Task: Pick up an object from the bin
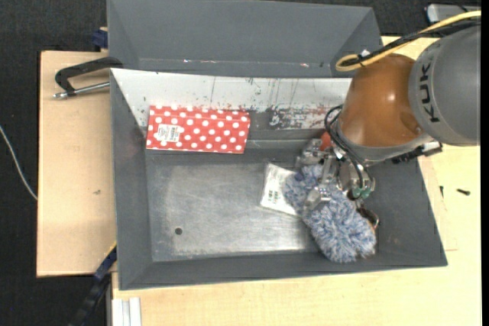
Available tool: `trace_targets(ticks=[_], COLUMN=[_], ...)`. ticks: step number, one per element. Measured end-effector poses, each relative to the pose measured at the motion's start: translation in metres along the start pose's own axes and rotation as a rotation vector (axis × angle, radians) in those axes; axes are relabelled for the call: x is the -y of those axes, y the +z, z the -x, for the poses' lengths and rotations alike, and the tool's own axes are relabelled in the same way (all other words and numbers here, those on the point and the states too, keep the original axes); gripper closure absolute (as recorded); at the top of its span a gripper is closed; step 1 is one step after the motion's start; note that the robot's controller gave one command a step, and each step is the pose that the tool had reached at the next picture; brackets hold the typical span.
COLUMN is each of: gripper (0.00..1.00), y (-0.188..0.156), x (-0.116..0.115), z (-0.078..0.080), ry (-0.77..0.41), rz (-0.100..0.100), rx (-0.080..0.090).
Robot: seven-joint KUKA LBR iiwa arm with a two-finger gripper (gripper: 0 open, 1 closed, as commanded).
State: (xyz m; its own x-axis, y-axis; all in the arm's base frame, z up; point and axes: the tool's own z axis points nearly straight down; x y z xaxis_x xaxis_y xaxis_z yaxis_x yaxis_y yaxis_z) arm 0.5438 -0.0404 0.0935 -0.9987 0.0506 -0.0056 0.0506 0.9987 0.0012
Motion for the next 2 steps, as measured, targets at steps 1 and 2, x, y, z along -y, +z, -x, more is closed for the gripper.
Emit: trace_targets(ticks=[1, 2], gripper=[0.00, 0.00], y=[0.019, 0.021], x=[0.020, 0.039], z=[-0.008, -0.041], ry=[-0.270, -0.089], rz=[0.004, 0.002], rx=[0.013, 0.005])
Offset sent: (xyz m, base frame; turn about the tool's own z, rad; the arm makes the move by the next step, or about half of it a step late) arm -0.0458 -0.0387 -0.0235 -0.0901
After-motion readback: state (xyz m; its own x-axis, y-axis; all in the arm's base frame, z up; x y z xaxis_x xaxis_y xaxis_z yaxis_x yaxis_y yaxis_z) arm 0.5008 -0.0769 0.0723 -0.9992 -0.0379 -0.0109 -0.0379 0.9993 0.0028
